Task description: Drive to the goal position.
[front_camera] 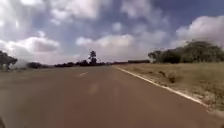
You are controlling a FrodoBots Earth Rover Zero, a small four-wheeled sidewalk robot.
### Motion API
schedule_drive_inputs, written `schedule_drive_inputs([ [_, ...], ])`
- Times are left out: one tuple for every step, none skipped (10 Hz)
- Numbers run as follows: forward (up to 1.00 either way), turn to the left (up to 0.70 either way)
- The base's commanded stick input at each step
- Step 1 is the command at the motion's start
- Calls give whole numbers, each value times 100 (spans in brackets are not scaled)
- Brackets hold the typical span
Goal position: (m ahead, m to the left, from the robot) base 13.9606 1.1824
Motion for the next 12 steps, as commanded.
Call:
schedule_drive_inputs([
  [100, 0],
  [100, 0],
  [100, 0],
  [100, 0],
  [100, 0],
  [100, 0],
  [100, 0],
  [100, 0],
  [100, 0],
  [100, 0],
  [100, 0],
  [100, 0],
])
